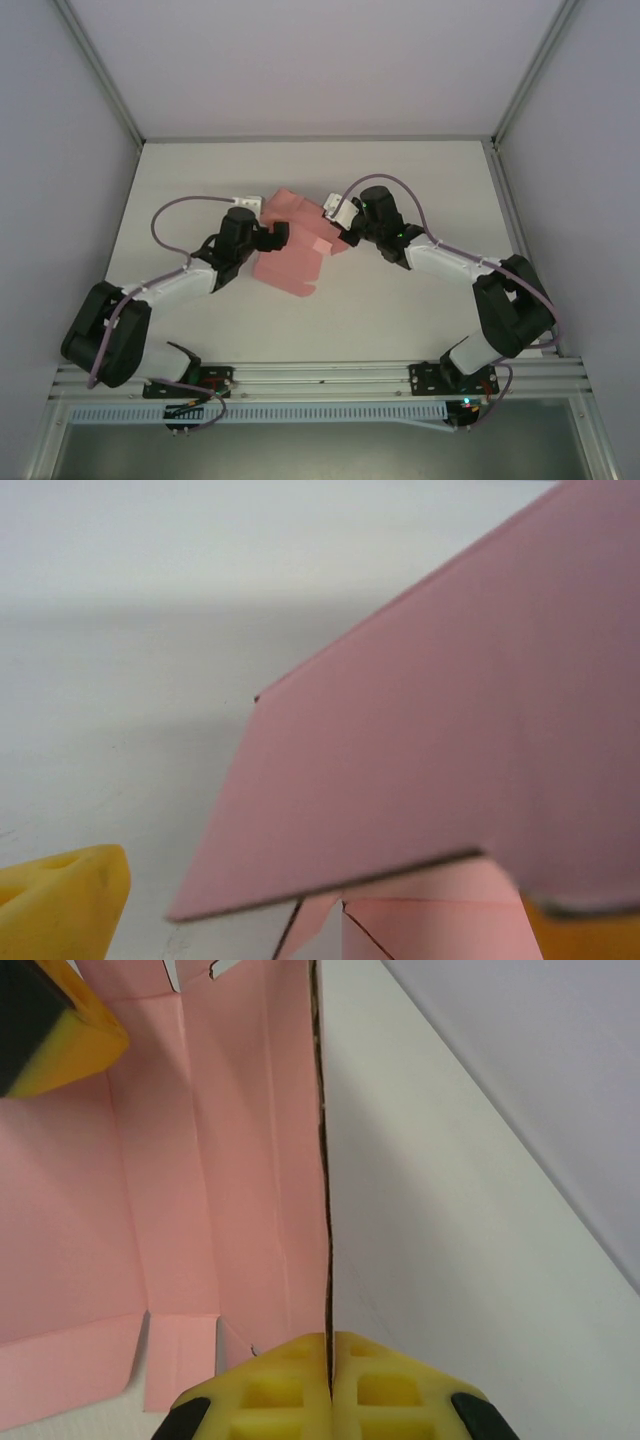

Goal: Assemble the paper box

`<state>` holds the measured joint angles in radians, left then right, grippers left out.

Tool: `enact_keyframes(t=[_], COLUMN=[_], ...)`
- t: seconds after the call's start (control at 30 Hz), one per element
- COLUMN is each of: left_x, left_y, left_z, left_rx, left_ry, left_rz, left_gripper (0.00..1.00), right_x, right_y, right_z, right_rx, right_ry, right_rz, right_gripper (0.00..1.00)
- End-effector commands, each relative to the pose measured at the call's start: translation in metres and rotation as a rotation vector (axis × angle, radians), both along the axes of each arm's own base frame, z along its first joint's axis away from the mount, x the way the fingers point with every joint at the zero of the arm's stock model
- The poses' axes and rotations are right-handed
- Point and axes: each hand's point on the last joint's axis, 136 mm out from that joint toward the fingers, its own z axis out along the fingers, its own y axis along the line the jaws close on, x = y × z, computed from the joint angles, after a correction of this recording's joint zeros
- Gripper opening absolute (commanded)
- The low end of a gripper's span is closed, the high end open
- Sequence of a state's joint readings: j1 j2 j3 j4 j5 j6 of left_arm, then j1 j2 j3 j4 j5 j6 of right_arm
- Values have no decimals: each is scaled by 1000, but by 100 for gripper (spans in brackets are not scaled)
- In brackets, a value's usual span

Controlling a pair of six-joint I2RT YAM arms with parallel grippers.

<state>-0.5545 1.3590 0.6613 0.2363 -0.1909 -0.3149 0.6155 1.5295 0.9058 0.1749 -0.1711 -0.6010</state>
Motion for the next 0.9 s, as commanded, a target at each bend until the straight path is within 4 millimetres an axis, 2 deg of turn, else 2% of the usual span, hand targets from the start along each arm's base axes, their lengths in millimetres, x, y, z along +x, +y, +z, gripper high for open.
enact_keyframes(t=[0.0, 0.23, 0.37, 0.57, 0.7, 0.87], left_x=[-4, -14, -18, -23, -23, -18], left_y=[-2, 7, 19, 43, 61, 82], left_z=[23, 54, 65, 81, 85, 79], left_rx=[-28, -58, -62, -93, -113, -119], left_ry=[-22, -78, -86, -93, -86, -49], left_rz=[-10, -5, 35, 104, 159, 230], left_gripper=[100, 100, 100, 100, 100, 100], right_x=[2, 9, 8, 8, 8, 10], right_y=[-2, -11, -12, -15, -12, -8], right_z=[6, 3, 5, 12, 19, 24], right_rx=[4, -52, -64, -182, -282, -356], right_ry=[-29, -55, -74, -217, -354, -483], right_rz=[-26, -67, -60, -40, -32, -48], right_gripper=[0, 0, 0, 0, 0, 0])
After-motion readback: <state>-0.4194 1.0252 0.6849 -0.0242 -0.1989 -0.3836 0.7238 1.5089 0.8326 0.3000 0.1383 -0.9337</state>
